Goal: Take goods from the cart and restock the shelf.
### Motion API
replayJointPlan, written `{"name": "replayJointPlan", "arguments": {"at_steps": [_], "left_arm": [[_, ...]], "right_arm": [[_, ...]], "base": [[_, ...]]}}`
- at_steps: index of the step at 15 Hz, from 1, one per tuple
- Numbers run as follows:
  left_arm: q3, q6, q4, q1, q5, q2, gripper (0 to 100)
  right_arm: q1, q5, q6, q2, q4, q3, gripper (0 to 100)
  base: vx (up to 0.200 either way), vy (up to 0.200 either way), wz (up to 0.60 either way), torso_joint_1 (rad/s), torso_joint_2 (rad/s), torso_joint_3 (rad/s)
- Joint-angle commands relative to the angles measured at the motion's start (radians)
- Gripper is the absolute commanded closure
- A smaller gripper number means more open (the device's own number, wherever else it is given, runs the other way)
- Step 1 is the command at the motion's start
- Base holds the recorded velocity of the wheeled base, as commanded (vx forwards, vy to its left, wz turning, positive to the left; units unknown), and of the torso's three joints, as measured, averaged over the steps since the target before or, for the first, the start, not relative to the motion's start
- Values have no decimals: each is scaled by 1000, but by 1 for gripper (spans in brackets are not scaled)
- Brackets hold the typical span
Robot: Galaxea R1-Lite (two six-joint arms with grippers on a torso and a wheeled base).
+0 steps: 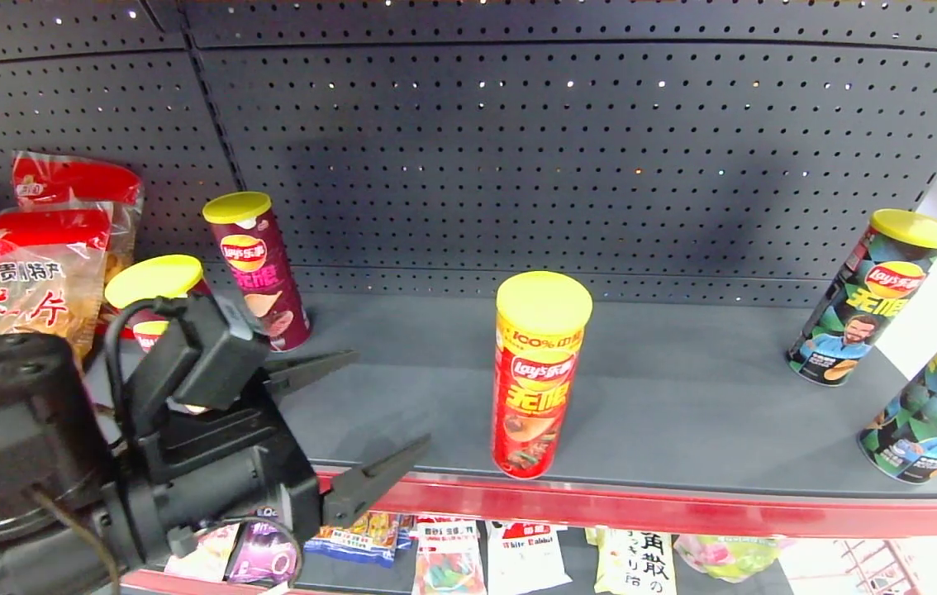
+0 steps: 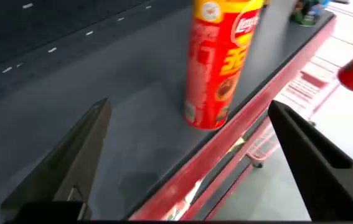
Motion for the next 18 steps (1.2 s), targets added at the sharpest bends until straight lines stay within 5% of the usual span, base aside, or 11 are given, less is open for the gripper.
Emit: {"name": "replayJointPlan", "arguments": {"at_steps": [1,2,5,7,10,15,18], "left_arm": [[131,-18,137,-1,75,-288,0],[147,-18,234,-1,91,-377,0],[62,-26,749,3,187,-720,0],[5,-72,961,31,277,-860,0],[1,-89,1070,103,295,-967,0],[12,-89,1148,109,314,-1033,0],[15,-89,1148,109,315,-1033,0]], "right_arm": [[2,5,0,3,3,-14,100],[8,25,0,40,6,-62,100],[60,107,38,452,9,-404,100],[131,163,10,668,-2,-586,100],[226,164,9,914,0,-804,100],[258,190,3,1233,-14,-1008,100],[254,256,-31,1411,-166,-1033,100]], "base": [[0,0,0,0,0,0],[0,0,0,0,0,0],[0,0,0,0,0,0],[0,0,0,0,0,0],[0,0,0,0,0,0],[0,0,0,0,0,0],[0,0,0,0,0,0]]}}
